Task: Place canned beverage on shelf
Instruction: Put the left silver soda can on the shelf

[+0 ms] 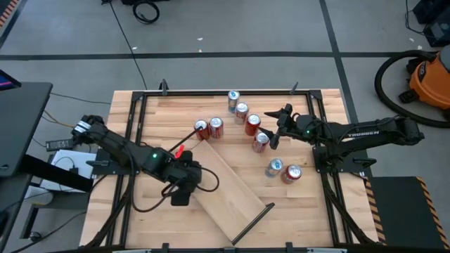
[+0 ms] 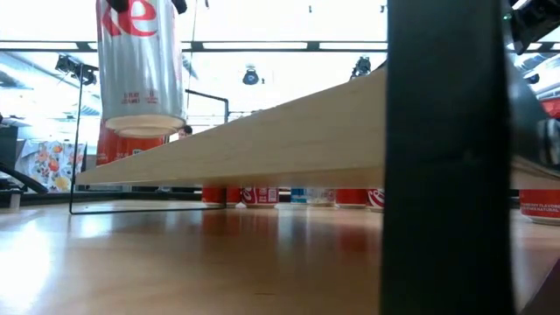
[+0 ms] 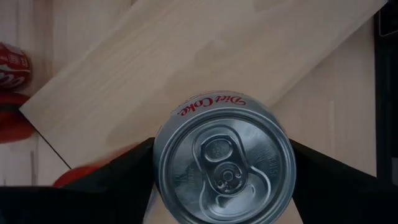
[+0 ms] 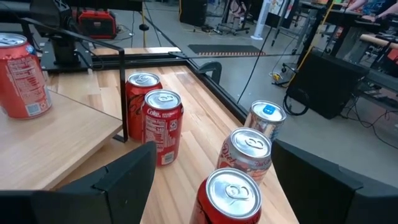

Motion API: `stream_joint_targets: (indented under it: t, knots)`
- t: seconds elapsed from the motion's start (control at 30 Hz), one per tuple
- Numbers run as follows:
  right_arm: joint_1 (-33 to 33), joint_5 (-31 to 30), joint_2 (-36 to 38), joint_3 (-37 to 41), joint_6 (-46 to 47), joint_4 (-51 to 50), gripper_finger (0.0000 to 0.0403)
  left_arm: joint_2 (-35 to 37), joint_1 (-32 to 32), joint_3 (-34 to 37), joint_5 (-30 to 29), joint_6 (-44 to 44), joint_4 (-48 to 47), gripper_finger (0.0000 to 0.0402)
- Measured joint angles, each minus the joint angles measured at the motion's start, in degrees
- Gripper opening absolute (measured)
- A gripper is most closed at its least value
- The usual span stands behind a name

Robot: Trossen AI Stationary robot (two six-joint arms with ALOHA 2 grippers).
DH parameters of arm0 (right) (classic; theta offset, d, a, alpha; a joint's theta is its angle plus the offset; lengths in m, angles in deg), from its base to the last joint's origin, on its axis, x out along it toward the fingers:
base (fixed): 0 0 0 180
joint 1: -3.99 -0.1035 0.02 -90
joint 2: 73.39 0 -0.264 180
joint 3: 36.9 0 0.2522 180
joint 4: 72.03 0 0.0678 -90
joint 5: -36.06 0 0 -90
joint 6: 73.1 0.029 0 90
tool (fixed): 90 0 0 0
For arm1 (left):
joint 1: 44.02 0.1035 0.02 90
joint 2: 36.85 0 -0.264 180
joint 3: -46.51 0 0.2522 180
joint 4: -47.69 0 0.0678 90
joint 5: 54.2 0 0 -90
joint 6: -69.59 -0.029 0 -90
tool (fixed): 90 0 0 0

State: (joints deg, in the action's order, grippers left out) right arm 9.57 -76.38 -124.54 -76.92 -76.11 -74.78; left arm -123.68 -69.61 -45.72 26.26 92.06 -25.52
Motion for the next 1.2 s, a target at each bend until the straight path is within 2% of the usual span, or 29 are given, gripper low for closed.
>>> stream_joint_targets:
  t: [0.3,0.53,0.9,1.2]
  knots:
    - [-0.01,0.00,0.00,0.00,0.00,0.06,0.0327,-0.42,1.24,2.86,0.76,-1.02,1.95,0.0316]
    - [0.00,0.00,0.00,0.00,0.00,0.04,0.0327,-0.84,2.70,2.95,4.57,0.75,1.99,0.0317]
    - [-0.01,0.00,0.00,0.00,-0.03,-0.07,0.0327,-1.30,3.28,4.68,4.56,1.60,3.11,0.0320]
    - [-0.01,0.00,0.00,0.00,-0.01,0.00,0.0327,-1.36,3.26,5.00,4.26,2.42,3.38,0.0356]
